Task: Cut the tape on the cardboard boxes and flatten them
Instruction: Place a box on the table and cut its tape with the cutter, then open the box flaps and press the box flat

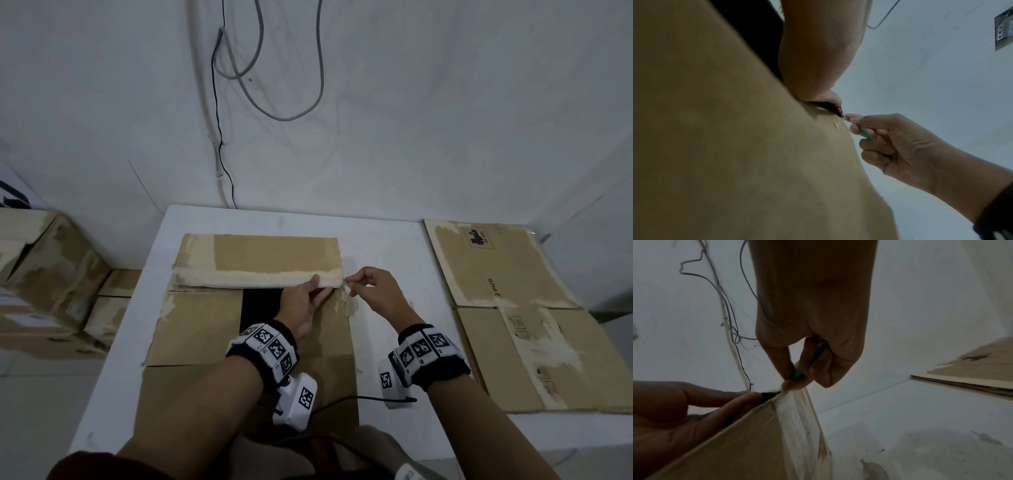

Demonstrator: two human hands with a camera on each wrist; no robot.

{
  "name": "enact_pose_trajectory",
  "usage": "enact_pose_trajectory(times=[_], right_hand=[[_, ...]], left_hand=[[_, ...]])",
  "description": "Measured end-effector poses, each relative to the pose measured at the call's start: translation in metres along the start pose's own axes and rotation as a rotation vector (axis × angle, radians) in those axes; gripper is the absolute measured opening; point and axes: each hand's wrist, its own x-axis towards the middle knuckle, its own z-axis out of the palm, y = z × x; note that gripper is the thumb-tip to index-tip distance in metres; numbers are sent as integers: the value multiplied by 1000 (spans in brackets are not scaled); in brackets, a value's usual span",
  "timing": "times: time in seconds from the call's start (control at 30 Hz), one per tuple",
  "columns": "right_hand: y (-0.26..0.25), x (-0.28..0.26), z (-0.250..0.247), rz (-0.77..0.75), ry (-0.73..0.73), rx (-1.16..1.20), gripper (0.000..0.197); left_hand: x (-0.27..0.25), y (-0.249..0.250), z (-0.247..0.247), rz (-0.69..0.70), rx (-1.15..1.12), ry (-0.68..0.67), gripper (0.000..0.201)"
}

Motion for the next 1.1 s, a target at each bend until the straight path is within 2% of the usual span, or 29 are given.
enact_pose_trajectory(times=[0.07,0.2,0.3,0.43,0.53,0.6,0.67,0.7,0.73,0.8,0.9,0.97,1.03,1.1], right_hand=[[1,-4,1,11,-42,-14,11],[8,-10,8,28,56,68,6],[32,-13,14,182,162,228,10],[86,-27,21,410,279,249,11],[118,-33,25,516,303,108,27],[123,-33,22,541,289,-3,32],[119,-29,17,561,305,-97,34],[112,-23,13,529,323,-111,33],[101,-17,11,450,333,-90,32],[69,0,7,215,324,-24,28],[5,31,8,-24,255,-6,30],[-33,51,15,-133,165,-81,41],[-60,68,28,-143,38,-262,62],[-78,76,44,-51,-89,-469,83]], left_hand=[[2,3,5,29,21,-8,15],[4,13,21,116,75,-45,18],[3,21,25,196,192,-78,23],[3,41,23,229,396,-53,48],[8,61,22,325,481,-5,55],[15,77,16,440,557,47,47],[26,95,5,576,729,139,36],[31,105,0,627,871,191,33],[37,115,-6,658,1043,252,39],[45,134,-16,635,1421,356,64],[49,155,-31,406,1902,405,91],[55,164,-43,274,2038,384,103],[58,165,-54,229,2077,365,109],[59,163,-59,195,2174,345,117]])
